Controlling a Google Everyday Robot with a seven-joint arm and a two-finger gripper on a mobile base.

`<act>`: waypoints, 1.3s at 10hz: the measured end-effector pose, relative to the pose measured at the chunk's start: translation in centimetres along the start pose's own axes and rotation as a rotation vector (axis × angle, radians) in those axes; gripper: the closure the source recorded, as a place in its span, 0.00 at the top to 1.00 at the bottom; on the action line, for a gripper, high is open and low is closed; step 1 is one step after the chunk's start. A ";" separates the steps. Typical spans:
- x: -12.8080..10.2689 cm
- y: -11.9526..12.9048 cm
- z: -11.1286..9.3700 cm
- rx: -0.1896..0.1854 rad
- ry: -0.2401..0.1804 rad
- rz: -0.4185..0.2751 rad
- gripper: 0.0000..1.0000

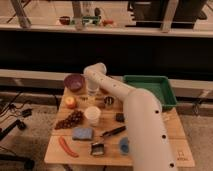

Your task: Place fork in table surface

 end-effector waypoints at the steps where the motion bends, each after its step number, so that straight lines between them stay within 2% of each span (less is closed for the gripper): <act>1: -0.1 0.0 0.0 0.001 0.001 -0.006 0.80; 6: 0.2 0.0 0.1 0.001 0.012 -0.013 0.80; 9: 0.4 0.1 0.3 -0.012 0.022 -0.013 0.79; 12: 0.5 0.1 0.4 -0.027 0.027 -0.013 0.55; 13: 0.4 0.2 0.4 -0.035 0.024 -0.012 0.54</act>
